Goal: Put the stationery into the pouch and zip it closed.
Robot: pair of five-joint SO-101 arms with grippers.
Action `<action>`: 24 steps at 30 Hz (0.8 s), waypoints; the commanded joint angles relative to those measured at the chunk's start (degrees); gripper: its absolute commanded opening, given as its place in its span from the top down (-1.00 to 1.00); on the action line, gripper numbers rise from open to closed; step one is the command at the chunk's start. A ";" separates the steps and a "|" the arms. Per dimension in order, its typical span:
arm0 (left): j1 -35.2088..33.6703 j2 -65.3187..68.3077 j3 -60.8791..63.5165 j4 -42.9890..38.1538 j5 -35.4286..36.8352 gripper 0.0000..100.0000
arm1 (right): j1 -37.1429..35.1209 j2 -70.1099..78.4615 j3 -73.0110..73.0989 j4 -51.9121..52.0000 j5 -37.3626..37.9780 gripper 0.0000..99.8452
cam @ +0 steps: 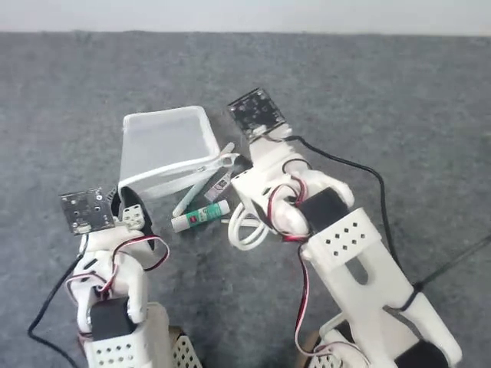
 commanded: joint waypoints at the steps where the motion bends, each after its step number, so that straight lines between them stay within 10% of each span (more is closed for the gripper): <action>1: -0.88 -1.23 -2.86 -1.41 -0.44 0.96 | 2.33 -3.21 -0.88 0.40 -0.79 0.99; 24: -0.70 -1.23 -2.59 2.37 -0.26 0.54 | -5.32 -13.67 -1.14 8.57 2.37 0.99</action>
